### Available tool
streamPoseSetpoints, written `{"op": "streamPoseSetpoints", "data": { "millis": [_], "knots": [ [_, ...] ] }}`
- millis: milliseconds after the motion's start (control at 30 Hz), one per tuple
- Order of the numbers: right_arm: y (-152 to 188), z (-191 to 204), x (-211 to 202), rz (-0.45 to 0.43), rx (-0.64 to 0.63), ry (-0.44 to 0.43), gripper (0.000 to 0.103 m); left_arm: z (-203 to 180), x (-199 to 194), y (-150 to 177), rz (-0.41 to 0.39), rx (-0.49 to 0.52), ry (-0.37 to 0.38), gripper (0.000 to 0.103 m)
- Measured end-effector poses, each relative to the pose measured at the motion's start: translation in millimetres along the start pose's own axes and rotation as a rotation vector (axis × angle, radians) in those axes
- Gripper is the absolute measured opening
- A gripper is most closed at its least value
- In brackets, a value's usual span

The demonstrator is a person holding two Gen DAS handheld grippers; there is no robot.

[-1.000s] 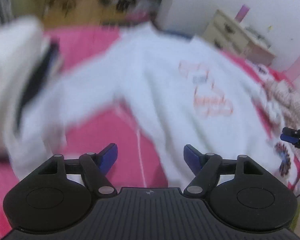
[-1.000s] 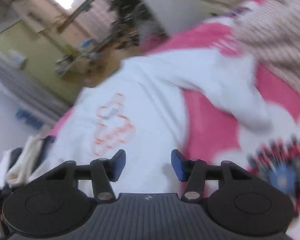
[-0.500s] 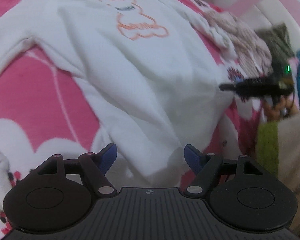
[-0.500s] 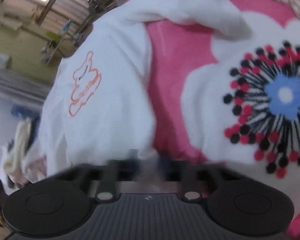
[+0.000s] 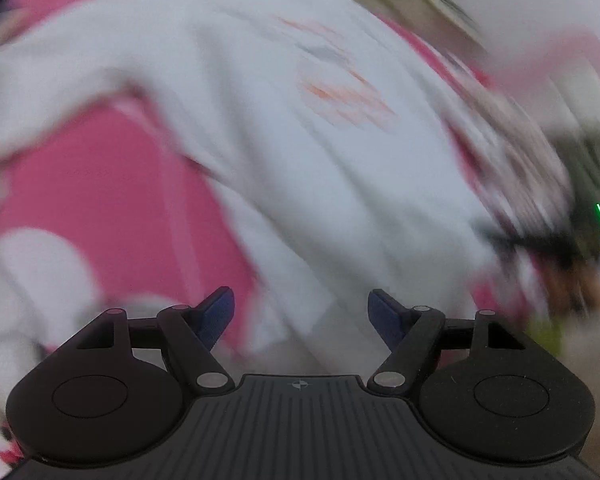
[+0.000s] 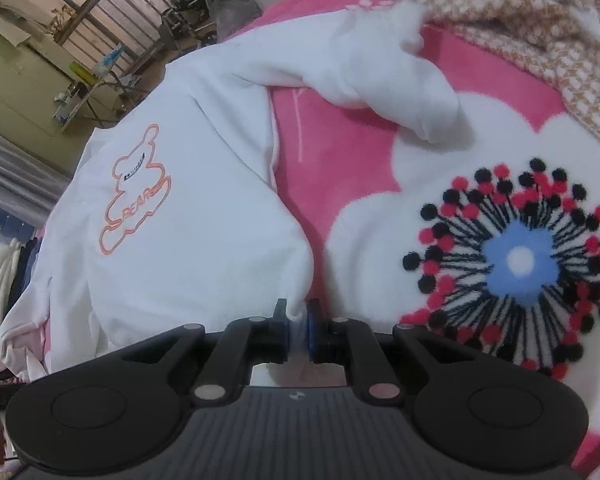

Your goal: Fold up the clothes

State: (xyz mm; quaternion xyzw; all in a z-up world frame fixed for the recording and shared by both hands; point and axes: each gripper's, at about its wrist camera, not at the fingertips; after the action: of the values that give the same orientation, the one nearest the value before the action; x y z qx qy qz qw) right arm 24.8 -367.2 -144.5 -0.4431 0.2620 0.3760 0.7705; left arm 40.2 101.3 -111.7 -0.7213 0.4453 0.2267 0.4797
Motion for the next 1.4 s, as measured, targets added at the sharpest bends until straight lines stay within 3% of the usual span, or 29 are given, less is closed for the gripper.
{"op": "streamPoseSetpoints", "data": {
  "millis": [67,200,300,367,433,600,700,800,900,967,1067,1167,1267,1400],
  "knots": [
    [-0.8,-1.0,-0.3,0.005,0.004,0.002,0.010,15.6,8.9,-17.8,-0.078,-0.075,-0.093,0.072],
    [-0.2,0.4,4.3,0.010,-0.001,0.010,0.010,31.4,27.8,-49.3,-0.183,-0.155,-0.130,0.066],
    [-0.5,2.6,9.3,0.014,-0.010,0.011,0.010,42.3,42.0,-63.1,-0.159,-0.202,-0.169,0.043],
    [-1.7,4.1,9.6,0.011,-0.022,0.009,0.010,43.2,50.6,-68.2,-0.154,-0.201,-0.212,0.008],
    [-5.5,7.2,5.3,-0.009,-0.034,0.001,0.009,39.6,44.7,-73.6,-0.188,-0.157,-0.239,0.002],
    [-28.0,12.7,-14.7,-0.059,-0.052,-0.028,0.009,38.0,1.8,-99.3,-0.342,-0.063,-0.374,0.001],
    [-35.1,3.4,-12.2,-0.066,-0.037,-0.002,0.009,41.7,4.9,-103.7,-0.313,-0.011,-0.434,0.004],
    [-33.3,-6.9,5.7,-0.032,-0.024,0.022,0.010,44.5,15.2,-99.8,-0.231,0.027,-0.453,0.019],
    [-32.5,-13.9,10.7,-0.022,0.022,0.007,0.015,41.0,-3.2,-89.2,-0.239,0.042,-0.445,0.041],
    [-33.8,-18.7,1.3,-0.046,0.061,-0.015,0.021,34.9,-17.2,-81.9,-0.231,0.053,-0.416,0.062],
    [-33.5,-30.6,-14.2,-0.074,0.122,-0.037,0.038,18.1,-34.5,-66.4,-0.166,0.106,-0.340,0.071],
    [-29.7,-40.6,-21.0,-0.088,0.173,-0.038,0.039,6.4,-28.1,-37.9,0.004,0.132,-0.247,0.072],
    [-22.9,-47.8,-19.6,-0.087,0.230,-0.054,0.039,-2.4,-12.9,3.2,0.178,0.171,-0.234,0.069],
    [-15.0,-43.0,-13.5,-0.074,0.240,-0.073,0.038,-0.8,-2.3,38.1,0.273,0.119,-0.208,0.056]
  ]
}}
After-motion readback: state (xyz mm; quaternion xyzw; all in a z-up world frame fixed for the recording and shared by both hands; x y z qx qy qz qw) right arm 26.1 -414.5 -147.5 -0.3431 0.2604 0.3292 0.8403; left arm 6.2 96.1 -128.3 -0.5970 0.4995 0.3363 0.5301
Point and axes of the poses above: each gripper's, at about its wrist camera, not at the fingertips, and x roughly the way its jaws point, z to its left, y to its underside, and after that the axes turned 10 degrees about -z, right-handed
